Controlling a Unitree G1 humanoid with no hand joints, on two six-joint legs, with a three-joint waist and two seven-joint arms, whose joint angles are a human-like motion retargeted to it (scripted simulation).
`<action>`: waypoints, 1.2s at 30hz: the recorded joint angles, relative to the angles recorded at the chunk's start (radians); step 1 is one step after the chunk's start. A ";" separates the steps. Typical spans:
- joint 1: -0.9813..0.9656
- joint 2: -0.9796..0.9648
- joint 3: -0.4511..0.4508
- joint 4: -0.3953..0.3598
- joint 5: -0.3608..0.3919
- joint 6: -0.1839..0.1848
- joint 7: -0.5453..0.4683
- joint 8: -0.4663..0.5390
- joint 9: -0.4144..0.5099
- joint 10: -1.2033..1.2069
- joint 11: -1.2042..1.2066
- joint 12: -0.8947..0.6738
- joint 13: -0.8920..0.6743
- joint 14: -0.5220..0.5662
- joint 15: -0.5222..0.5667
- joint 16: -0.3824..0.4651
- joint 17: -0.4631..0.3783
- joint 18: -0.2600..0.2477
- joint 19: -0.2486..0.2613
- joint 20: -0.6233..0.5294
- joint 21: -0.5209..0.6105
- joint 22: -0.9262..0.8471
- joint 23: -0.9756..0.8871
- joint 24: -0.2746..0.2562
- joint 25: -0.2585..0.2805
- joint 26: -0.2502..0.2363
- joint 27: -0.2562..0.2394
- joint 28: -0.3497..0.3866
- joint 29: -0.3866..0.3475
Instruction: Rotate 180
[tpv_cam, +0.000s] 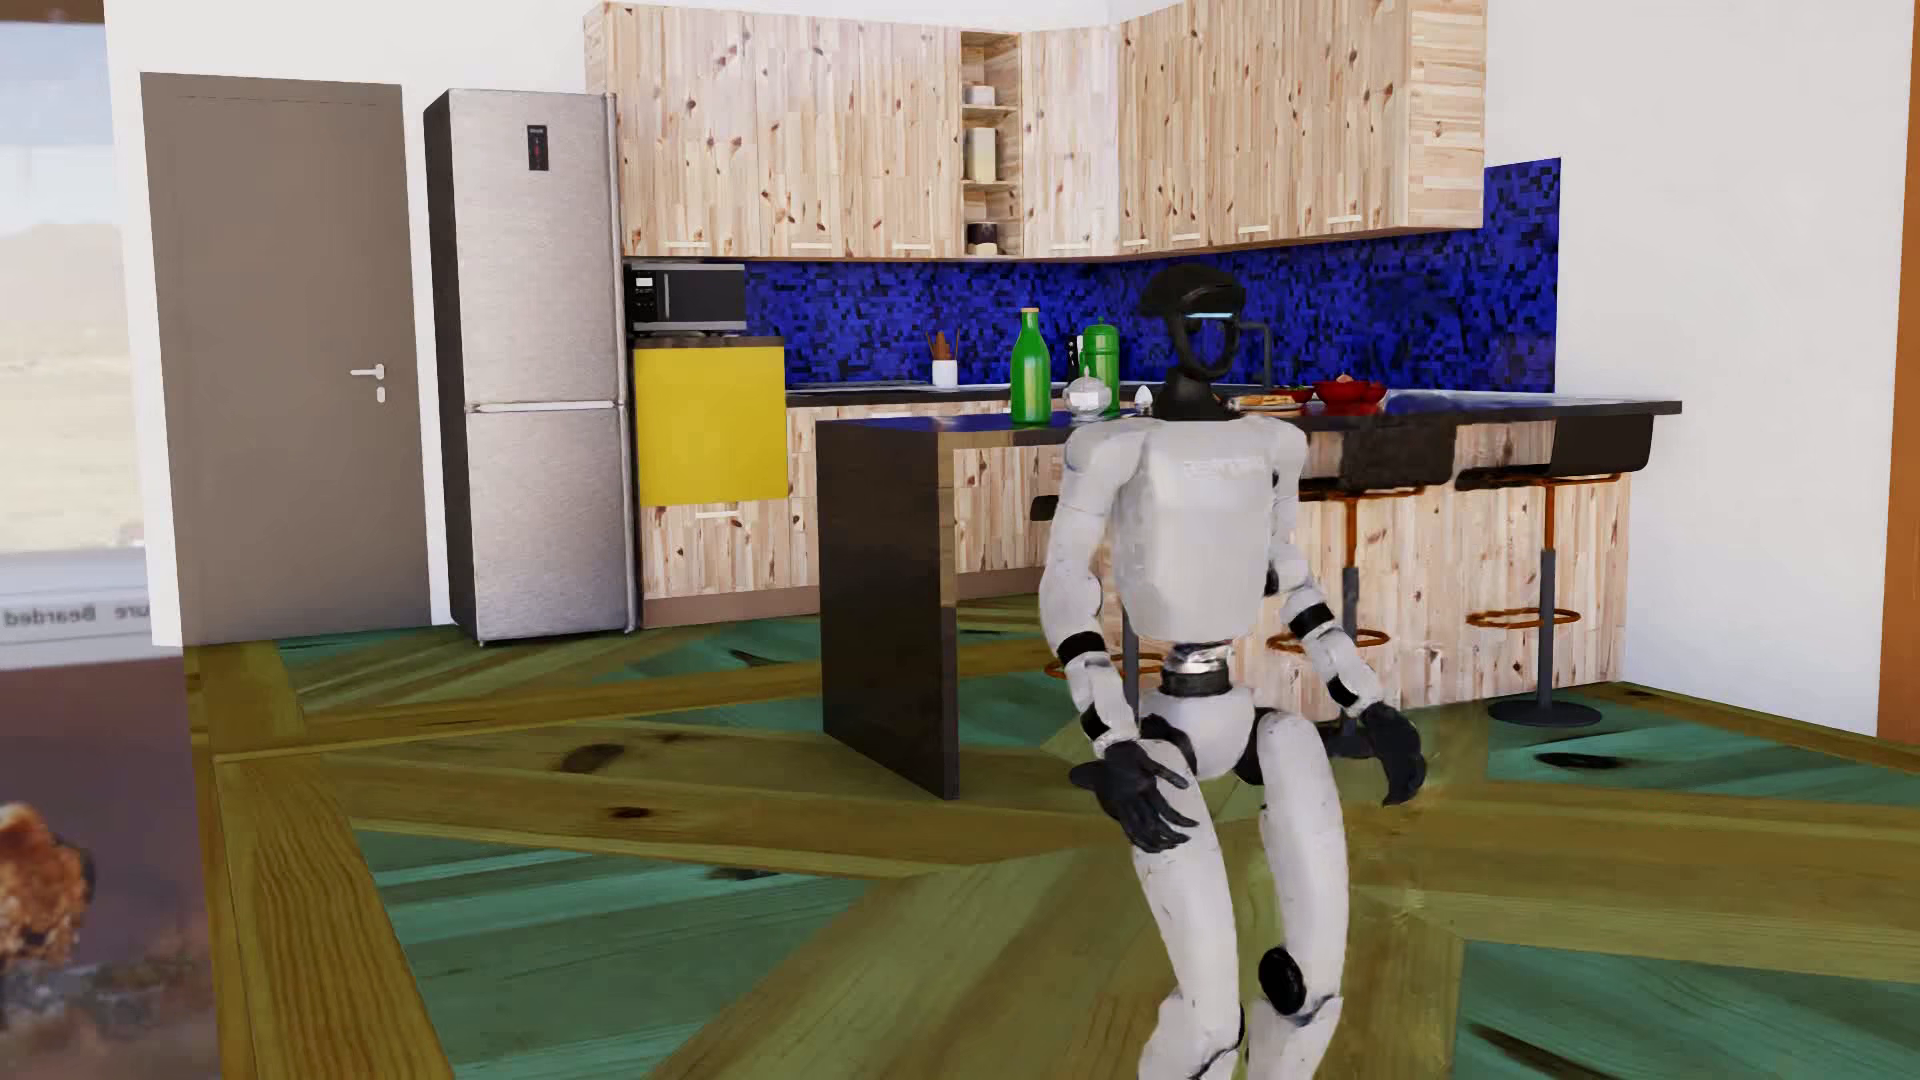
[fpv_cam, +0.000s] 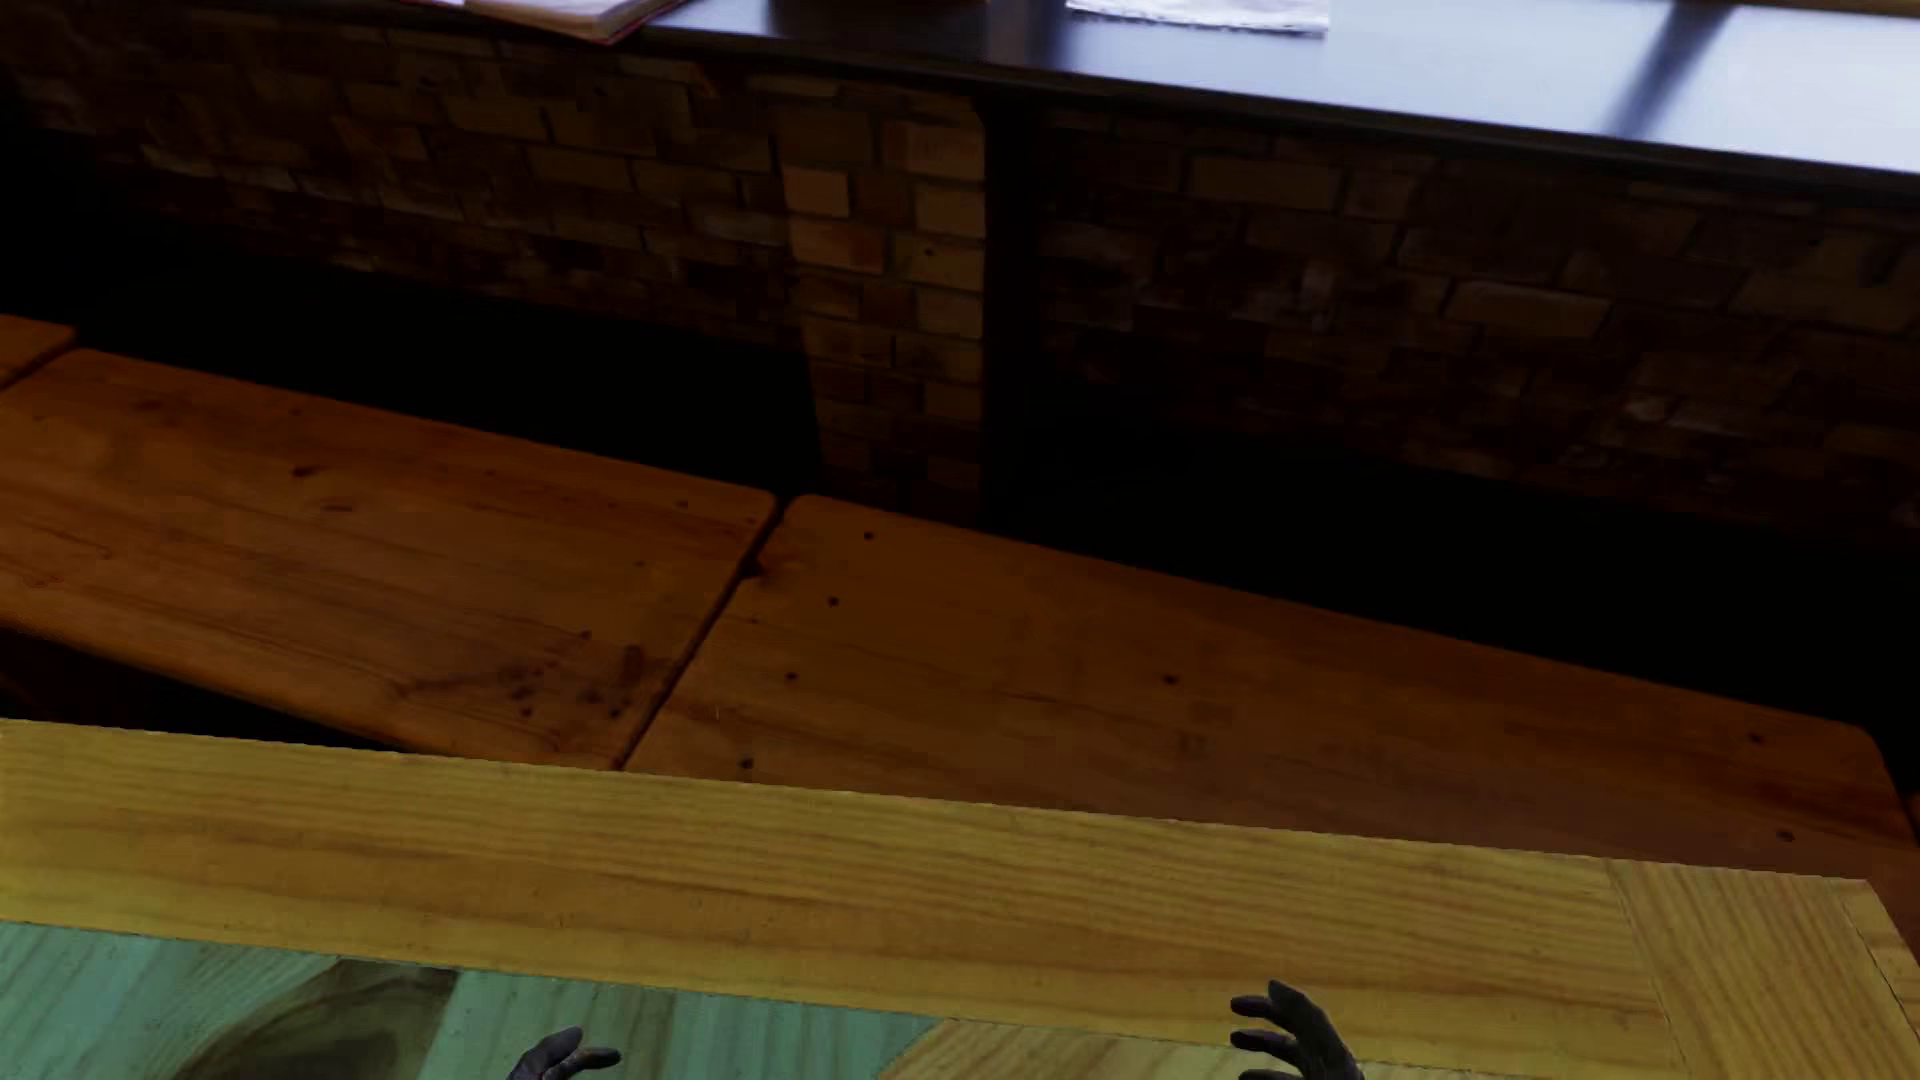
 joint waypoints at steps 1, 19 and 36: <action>-0.013 0.029 0.030 -0.027 0.003 0.007 -0.044 -0.004 -0.011 0.035 -0.084 -0.046 0.043 -0.030 -0.102 -0.028 0.007 0.044 -0.048 -0.026 0.054 -0.008 0.074 0.002 -0.008 0.058 0.003 0.012 0.001; -0.020 -0.078 0.081 -0.009 -0.027 -0.020 -0.100 -0.012 0.050 0.210 -0.046 -0.046 -0.039 -0.197 -0.036 -0.038 -0.043 0.037 0.055 -0.033 0.014 0.029 0.087 0.068 -0.083 0.088 0.004 0.202 0.135; -0.054 -0.074 0.149 0.070 -0.083 0.049 -0.047 -0.012 0.063 0.181 0.231 0.017 -0.066 -0.164 0.072 0.028 0.002 0.015 -0.065 0.035 0.059 0.077 0.018 0.010 -0.030 0.059 0.037 0.166 0.040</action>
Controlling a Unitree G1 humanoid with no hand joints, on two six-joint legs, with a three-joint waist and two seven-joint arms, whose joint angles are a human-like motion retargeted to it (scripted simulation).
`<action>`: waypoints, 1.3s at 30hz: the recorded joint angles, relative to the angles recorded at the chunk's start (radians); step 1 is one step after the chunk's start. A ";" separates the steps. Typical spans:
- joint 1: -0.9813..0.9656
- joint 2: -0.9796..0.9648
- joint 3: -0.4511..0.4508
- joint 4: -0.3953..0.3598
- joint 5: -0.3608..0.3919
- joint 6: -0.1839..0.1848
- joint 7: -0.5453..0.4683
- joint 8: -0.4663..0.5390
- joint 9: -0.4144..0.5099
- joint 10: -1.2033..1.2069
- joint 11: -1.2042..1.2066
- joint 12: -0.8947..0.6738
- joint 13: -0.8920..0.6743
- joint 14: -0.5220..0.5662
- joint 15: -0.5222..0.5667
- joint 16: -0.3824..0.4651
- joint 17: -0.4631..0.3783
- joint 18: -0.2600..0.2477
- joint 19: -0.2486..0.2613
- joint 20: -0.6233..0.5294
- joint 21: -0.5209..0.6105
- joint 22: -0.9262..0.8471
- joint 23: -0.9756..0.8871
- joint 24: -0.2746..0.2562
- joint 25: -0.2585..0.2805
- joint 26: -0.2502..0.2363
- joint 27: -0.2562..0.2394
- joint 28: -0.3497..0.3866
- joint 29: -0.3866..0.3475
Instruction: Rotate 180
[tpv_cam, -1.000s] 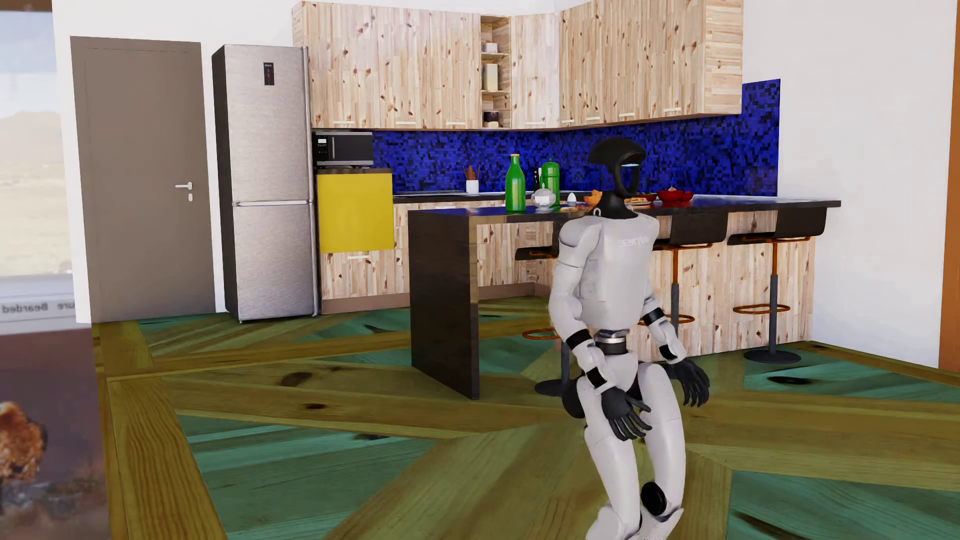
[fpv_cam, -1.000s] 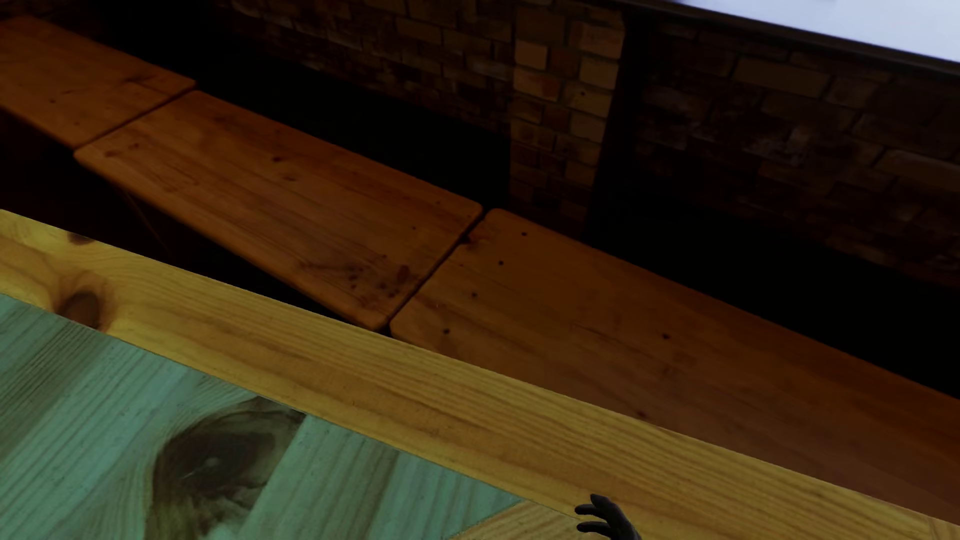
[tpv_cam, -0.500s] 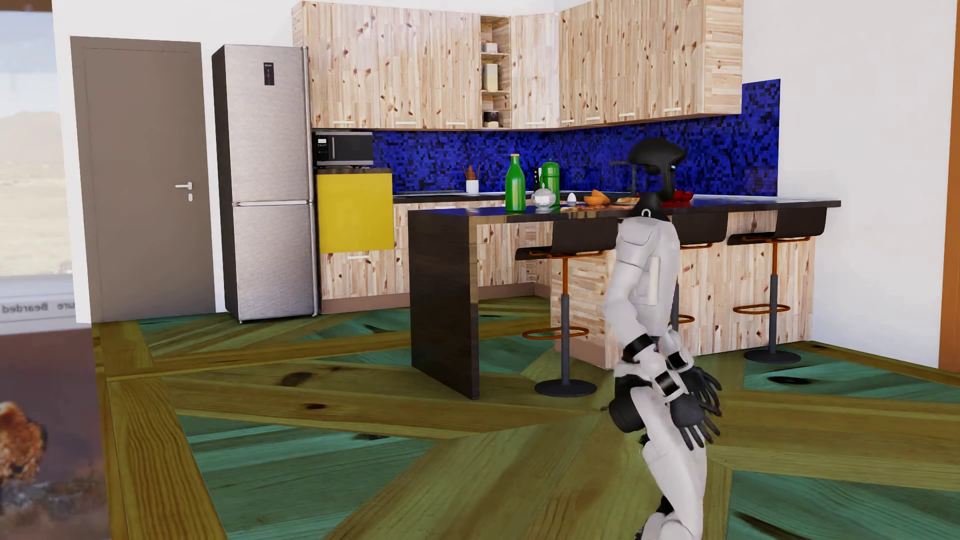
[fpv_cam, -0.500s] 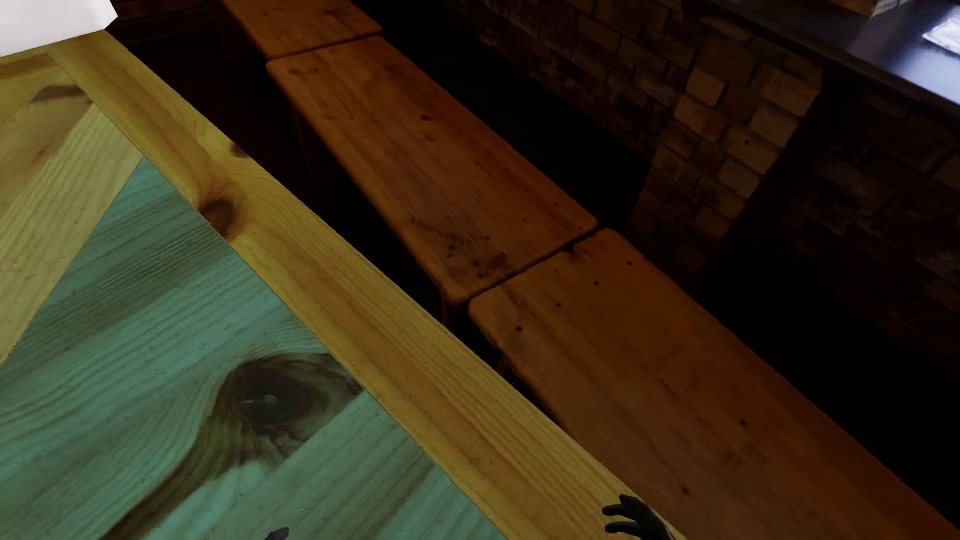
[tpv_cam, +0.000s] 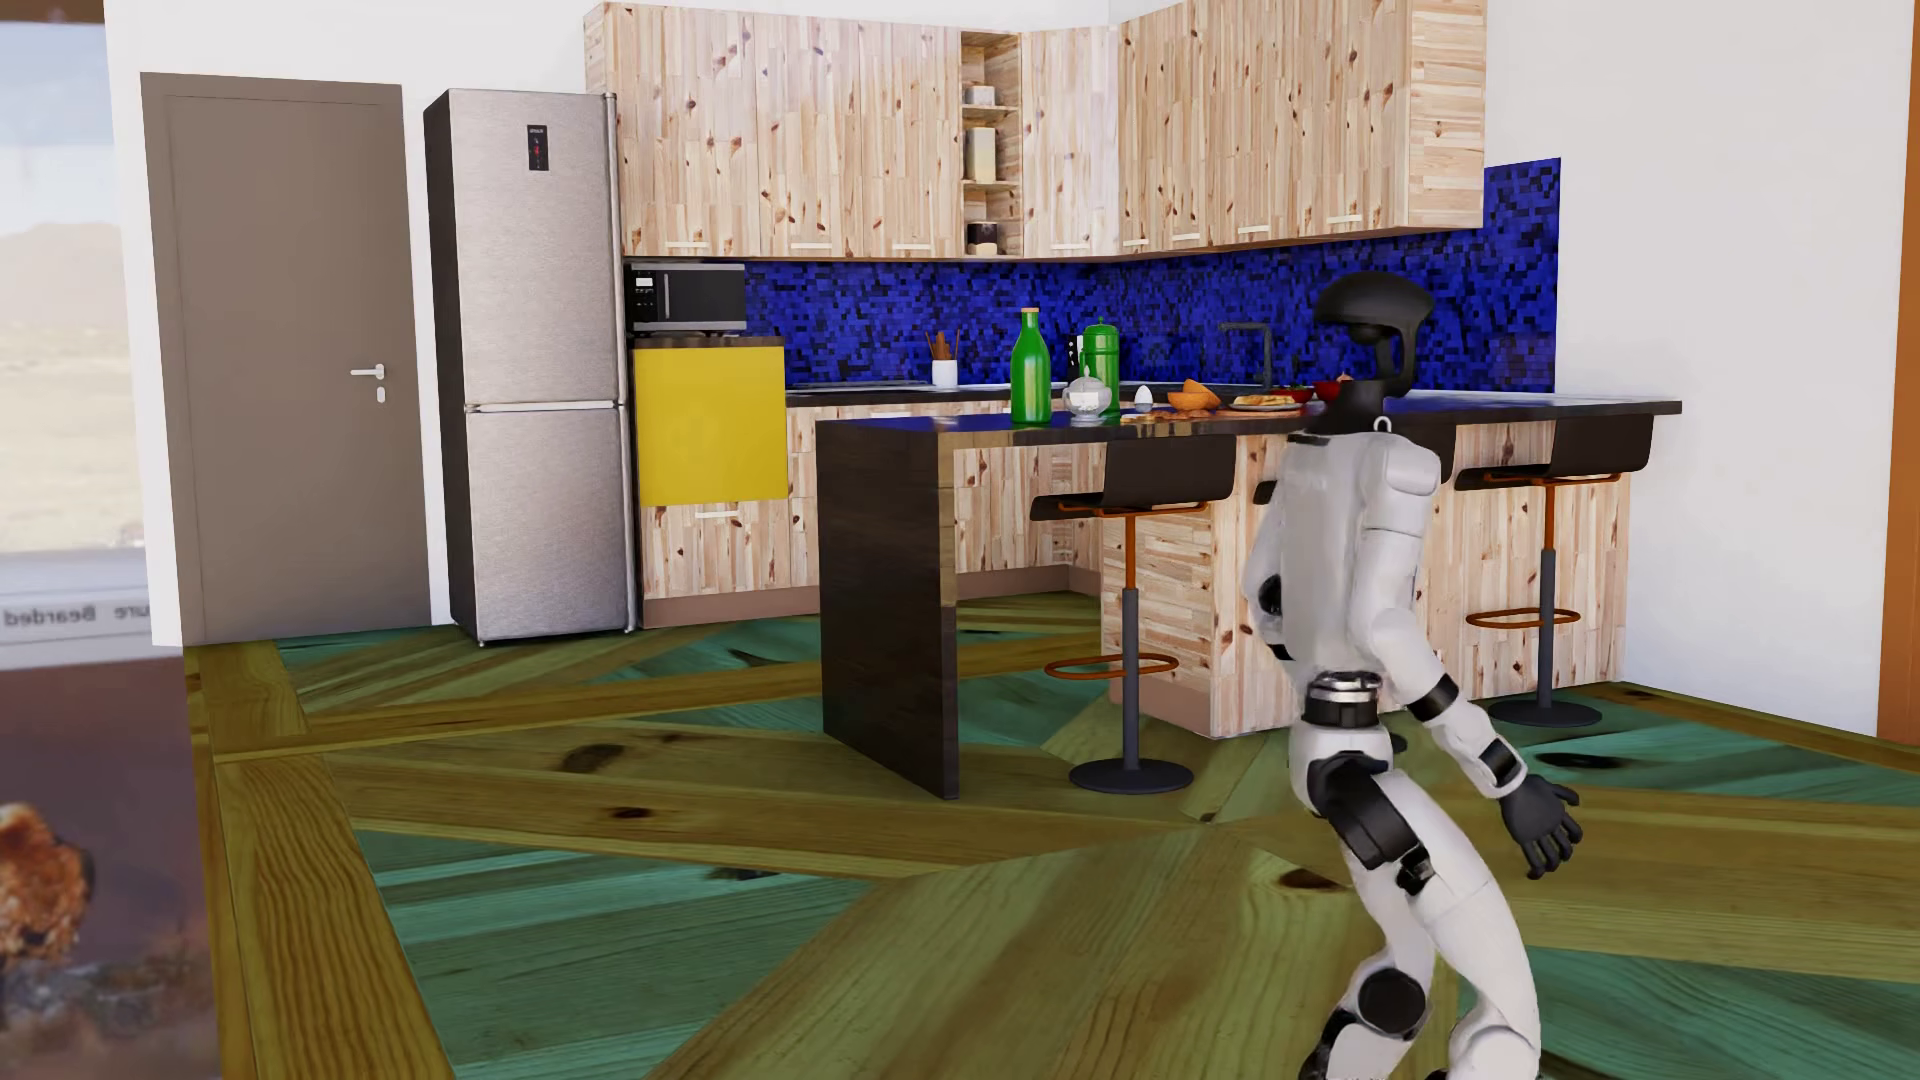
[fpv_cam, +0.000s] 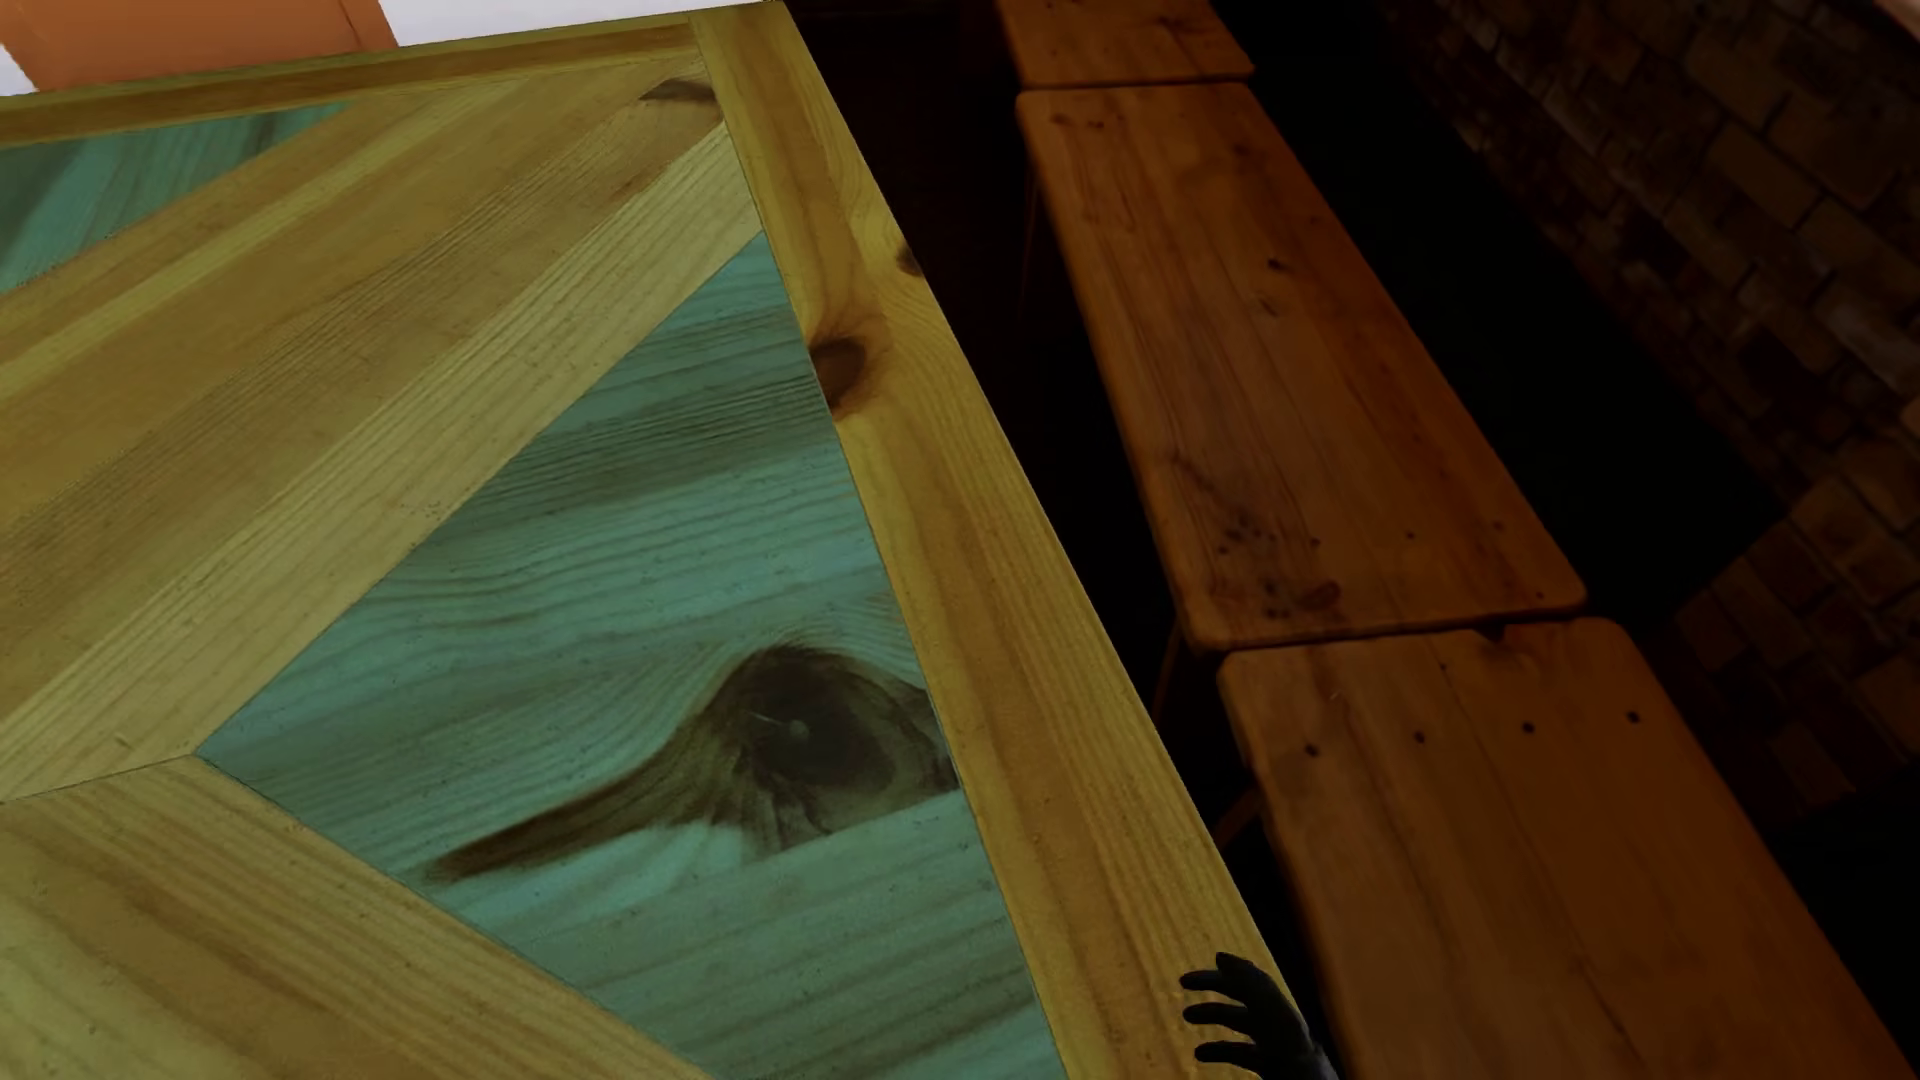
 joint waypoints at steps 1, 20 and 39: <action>0.011 -0.025 0.007 -0.020 0.013 -0.021 -0.030 0.014 -0.005 -0.017 -0.074 0.001 0.024 0.006 -0.100 -0.009 -0.029 -0.003 -0.061 -0.024 -0.045 -0.023 -0.002 0.004 -0.001 0.010 -0.002 0.012 0.033; 0.036 0.010 -0.023 0.009 -0.007 0.002 -0.026 0.002 0.002 -0.015 0.030 0.009 -0.006 -0.024 0.041 0.000 0.007 -0.014 -0.006 0.033 0.010 0.023 0.008 -0.015 -0.004 -0.016 -0.002 -0.026 -0.006; -0.020 0.154 0.022 0.072 -0.047 0.044 0.040 -0.108 -0.012 0.028 -0.276 -0.007 -0.053 0.005 -0.204 -0.040 -0.002 -0.083 0.222 0.015 0.051 -0.054 0.012 0.029 0.024 0.036 -0.005 -0.090 -0.031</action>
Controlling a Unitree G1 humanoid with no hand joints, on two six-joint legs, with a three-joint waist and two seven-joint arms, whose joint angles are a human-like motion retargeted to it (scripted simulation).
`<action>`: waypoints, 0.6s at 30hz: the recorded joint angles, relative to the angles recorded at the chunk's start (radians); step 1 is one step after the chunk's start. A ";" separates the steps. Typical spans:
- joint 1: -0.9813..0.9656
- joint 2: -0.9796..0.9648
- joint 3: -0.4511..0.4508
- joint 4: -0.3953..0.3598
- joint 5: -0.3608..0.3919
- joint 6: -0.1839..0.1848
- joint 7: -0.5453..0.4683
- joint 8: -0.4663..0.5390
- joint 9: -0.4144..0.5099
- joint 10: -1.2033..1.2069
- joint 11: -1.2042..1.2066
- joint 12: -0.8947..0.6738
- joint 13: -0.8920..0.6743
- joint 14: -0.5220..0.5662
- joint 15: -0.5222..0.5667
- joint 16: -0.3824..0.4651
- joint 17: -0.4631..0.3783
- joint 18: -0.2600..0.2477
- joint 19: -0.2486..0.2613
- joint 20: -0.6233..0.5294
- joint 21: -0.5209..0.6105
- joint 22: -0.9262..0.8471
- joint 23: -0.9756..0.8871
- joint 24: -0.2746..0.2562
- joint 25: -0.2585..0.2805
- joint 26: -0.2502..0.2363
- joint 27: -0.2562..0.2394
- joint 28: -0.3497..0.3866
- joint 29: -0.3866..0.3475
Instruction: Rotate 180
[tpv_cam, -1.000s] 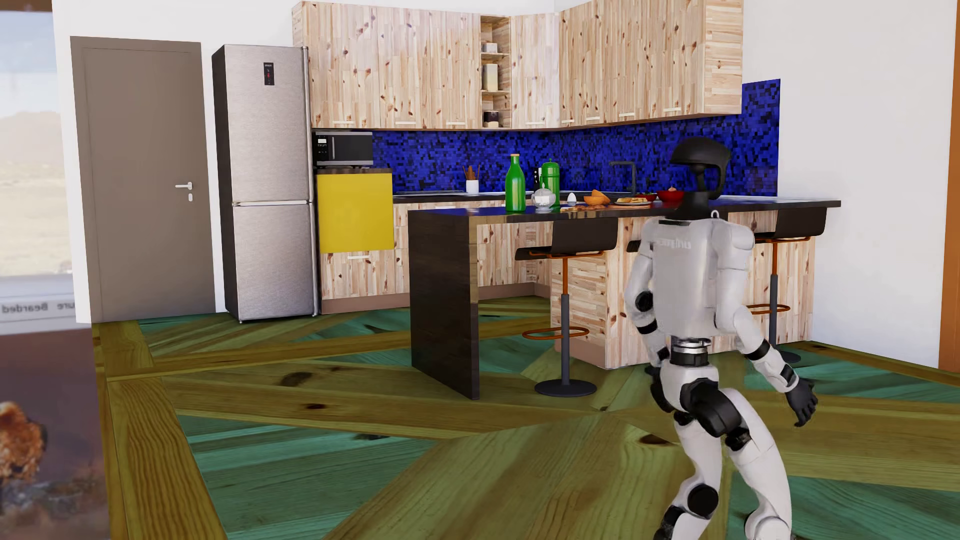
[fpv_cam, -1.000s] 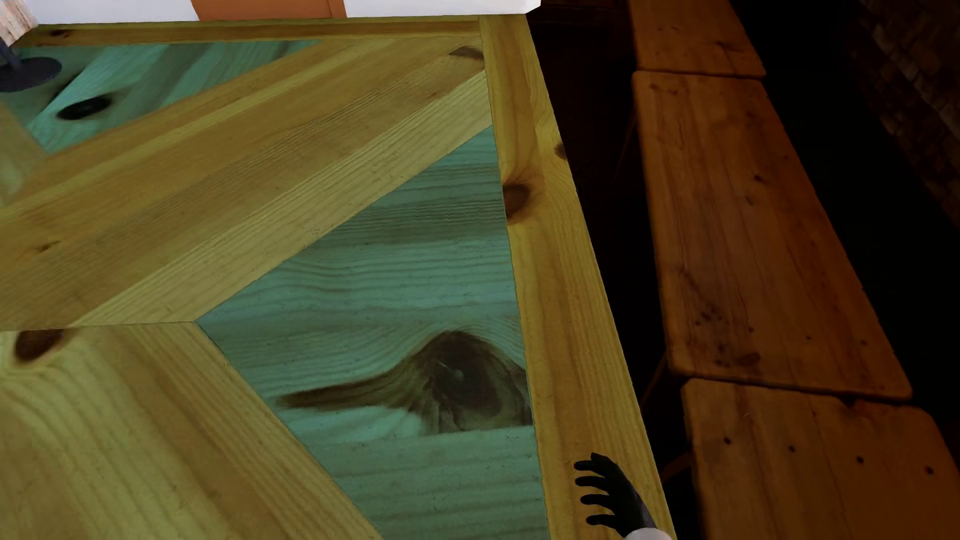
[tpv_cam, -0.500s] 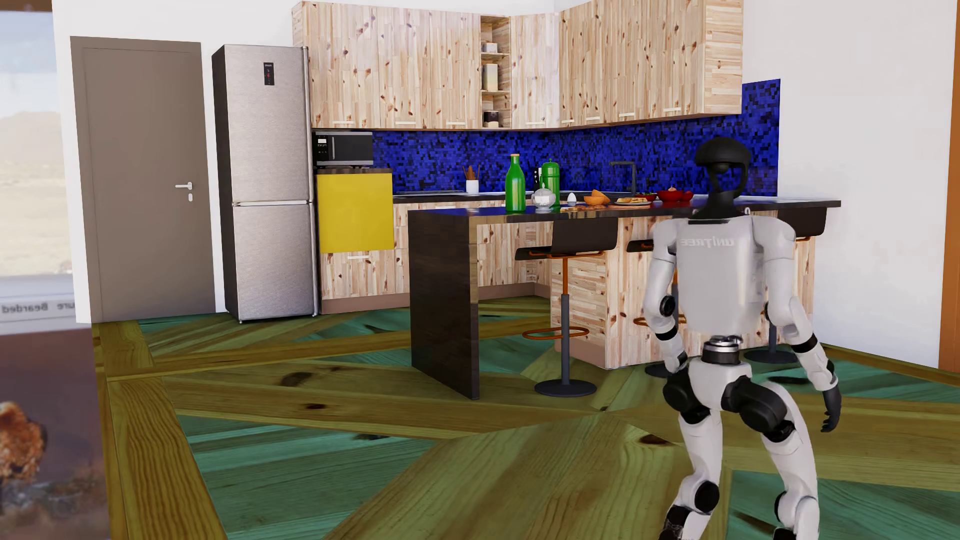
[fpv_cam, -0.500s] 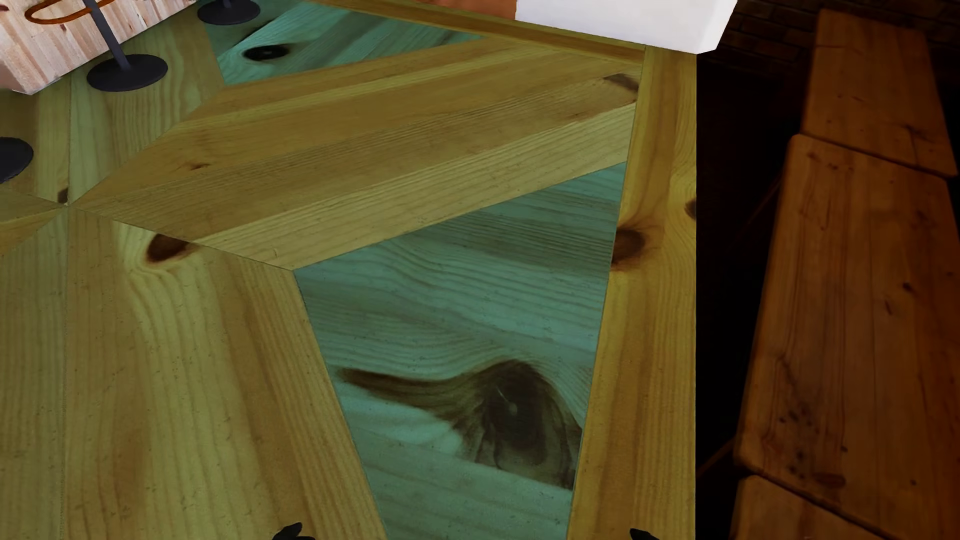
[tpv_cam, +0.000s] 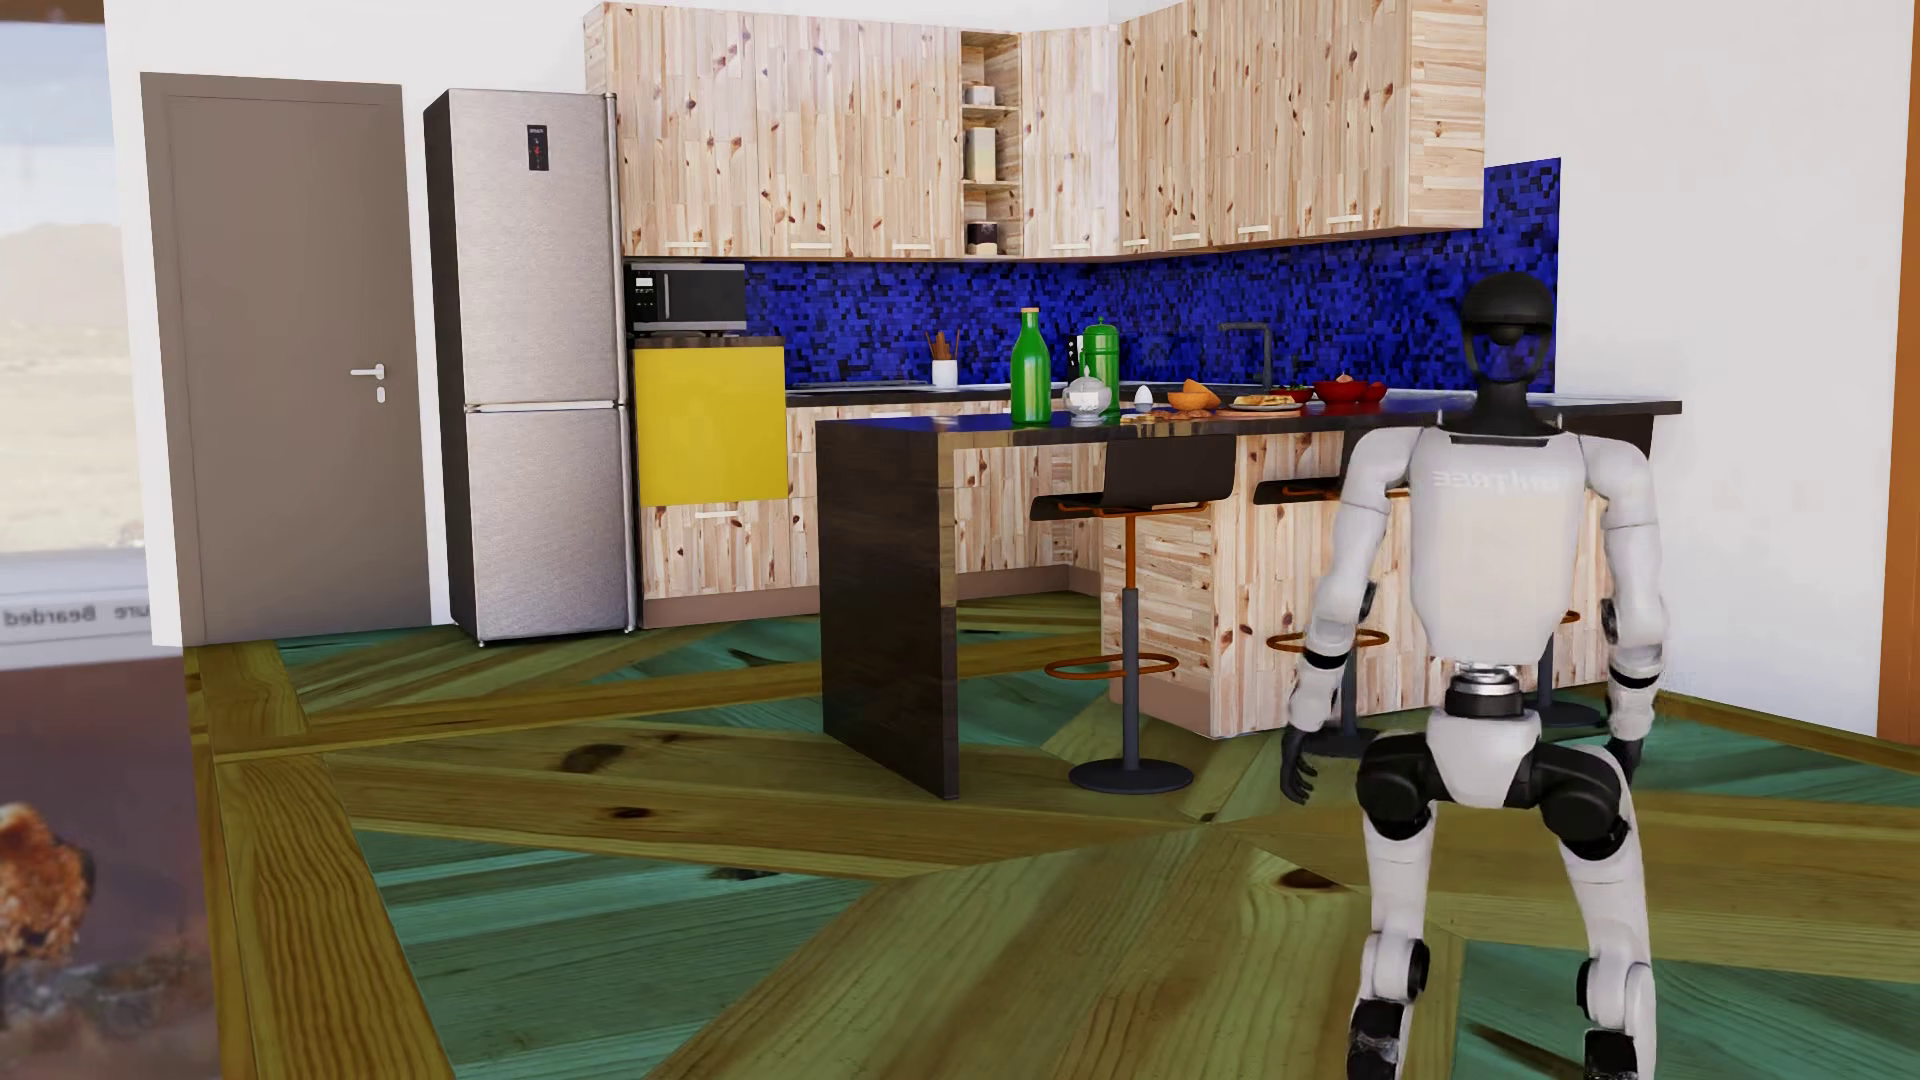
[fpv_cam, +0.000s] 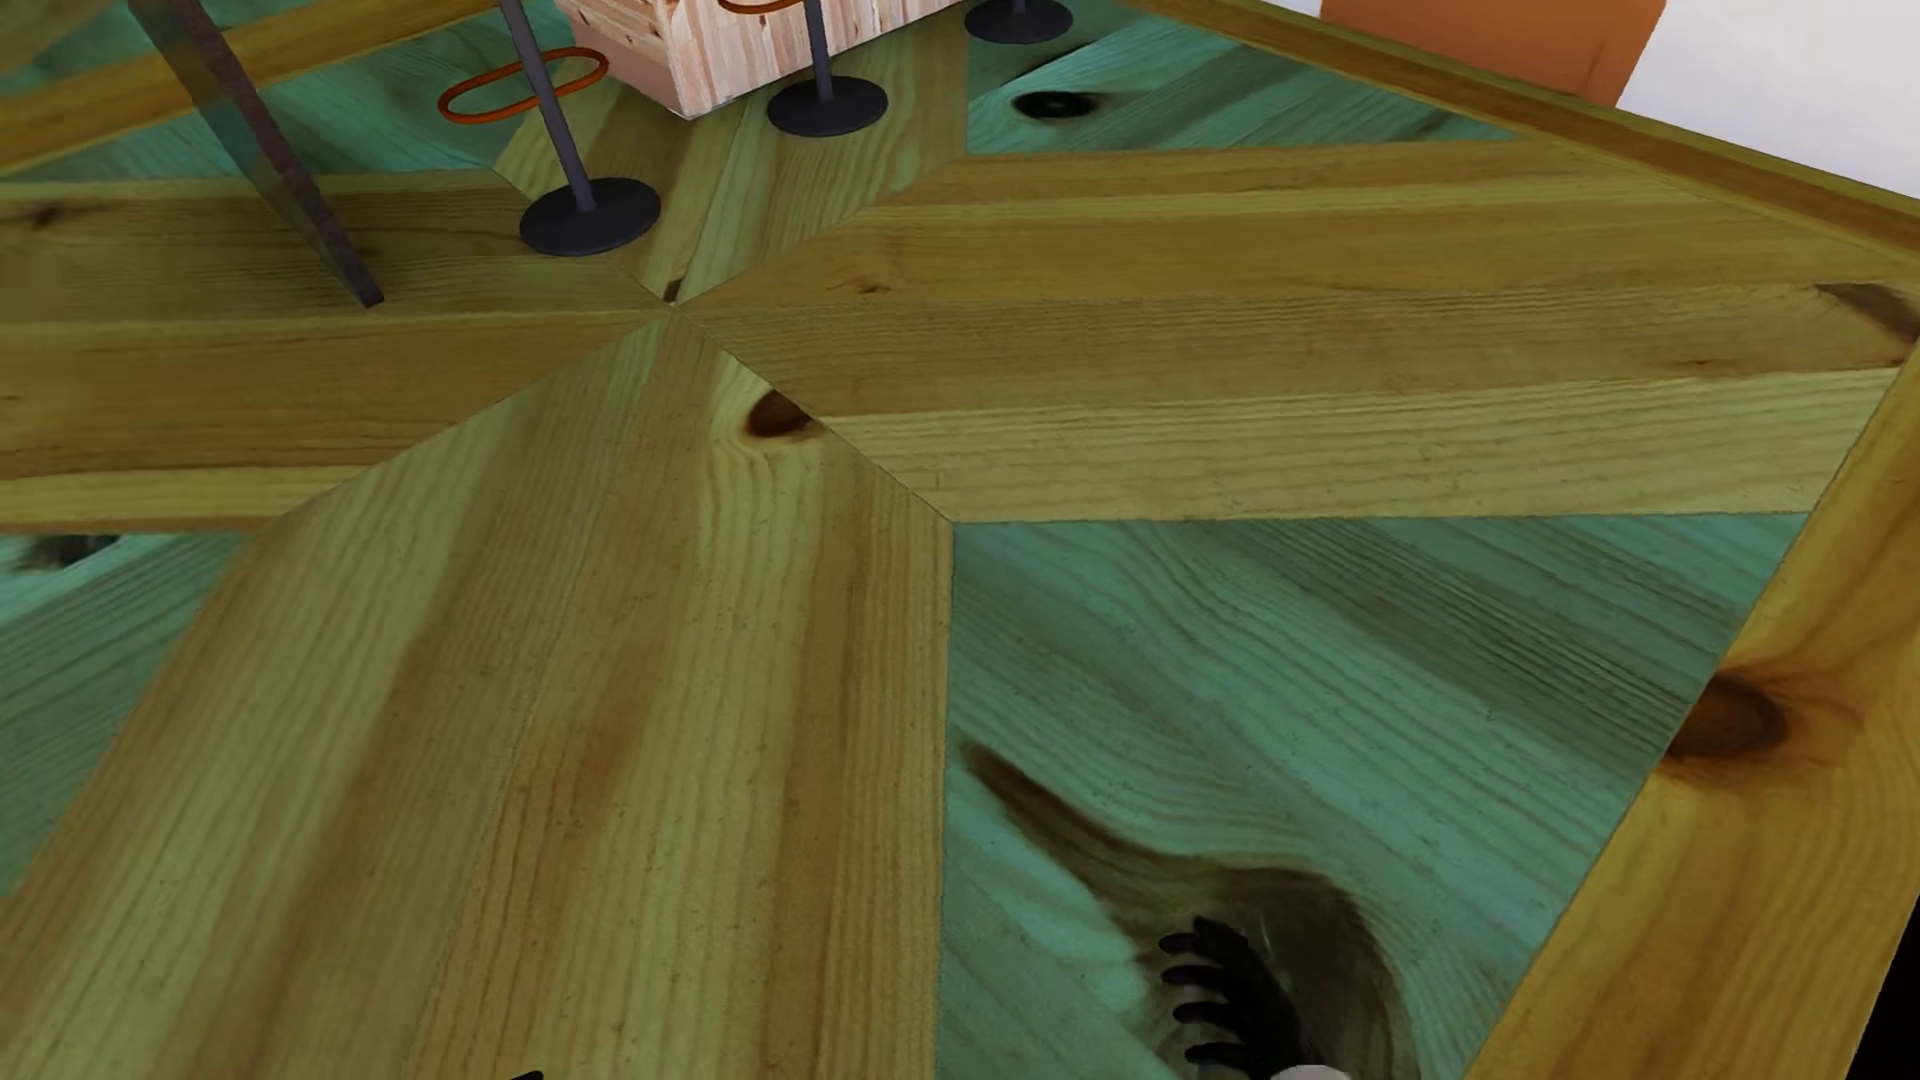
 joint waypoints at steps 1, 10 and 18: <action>0.013 -0.038 0.000 -0.016 -0.010 0.006 -0.014 0.015 0.014 0.002 0.107 0.013 -0.017 -0.005 0.057 0.003 0.013 0.049 0.001 0.010 0.002 0.029 0.001 -0.010 0.006 -0.023 -0.007 -0.001 -0.017; 0.020 -0.026 -0.018 -0.036 0.008 -0.056 -0.044 0.035 0.009 -0.030 0.010 0.011 0.024 -0.003 0.025 -0.020 0.014 0.033 0.004 -0.014 -0.030 0.030 -0.013 -0.044 -0.033 0.008 0.038 0.073 0.023; -0.011 0.029 -0.026 -0.018 0.033 -0.045 0.001 0.042 -0.001 0.027 -0.067 -0.011 0.062 0.052 -0.026 -0.034 -0.012 -0.008 -0.012 -0.036 -0.055 -0.032 0.023 -0.017 -0.024 0.026 -0.055 0.075 0.027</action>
